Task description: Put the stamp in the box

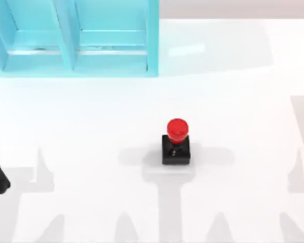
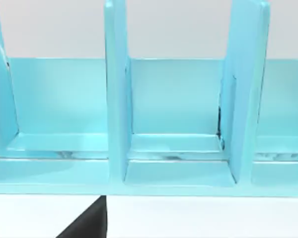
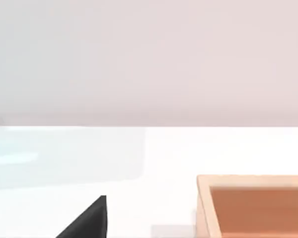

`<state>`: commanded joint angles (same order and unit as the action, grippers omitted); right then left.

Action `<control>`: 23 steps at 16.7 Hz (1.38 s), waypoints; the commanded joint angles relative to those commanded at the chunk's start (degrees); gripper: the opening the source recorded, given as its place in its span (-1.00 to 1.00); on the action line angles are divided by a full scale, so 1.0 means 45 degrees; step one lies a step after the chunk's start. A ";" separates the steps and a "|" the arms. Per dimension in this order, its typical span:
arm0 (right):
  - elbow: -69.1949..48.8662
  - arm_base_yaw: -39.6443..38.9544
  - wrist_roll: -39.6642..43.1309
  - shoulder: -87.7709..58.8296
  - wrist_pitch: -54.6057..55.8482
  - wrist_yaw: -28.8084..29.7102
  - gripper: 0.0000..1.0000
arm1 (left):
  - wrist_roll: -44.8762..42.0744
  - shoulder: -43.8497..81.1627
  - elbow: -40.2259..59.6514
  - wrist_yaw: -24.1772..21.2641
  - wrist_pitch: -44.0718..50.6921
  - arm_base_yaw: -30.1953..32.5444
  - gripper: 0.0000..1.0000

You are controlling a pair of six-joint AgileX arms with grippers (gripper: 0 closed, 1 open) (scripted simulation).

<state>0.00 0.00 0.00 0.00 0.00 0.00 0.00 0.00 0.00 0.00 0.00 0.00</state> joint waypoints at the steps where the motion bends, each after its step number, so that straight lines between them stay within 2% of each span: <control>1: 0.0000 0.0000 0.0000 0.0000 0.0000 0.0000 1.00 | 0.0000 0.0000 0.0000 0.0000 0.0000 0.0000 1.00; 5: -0.0702 -0.0085 -0.0240 -0.0587 -0.0459 -0.0026 1.00 | 0.0000 0.0000 0.0000 0.0000 0.0000 0.0000 1.00; 10: -0.4003 -0.0555 -0.1353 -0.3918 -0.2921 -0.0053 1.00 | 0.0000 0.0000 0.0000 0.0000 0.0000 0.0000 1.00; 16: -0.9839 -0.1832 -0.3345 -1.1279 -0.8410 -0.0081 1.00 | 0.0000 0.0000 0.0000 0.0000 0.0000 0.0000 1.00; 23: -1.7629 -0.4289 -0.5875 -2.1197 -1.5481 -0.0138 1.00 | 0.0000 0.0000 0.0000 0.0000 0.0000 0.0000 1.00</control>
<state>-79.33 -19.30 -26.44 -95.39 -69.66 -0.62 0.00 0.00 0.00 0.00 0.00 0.00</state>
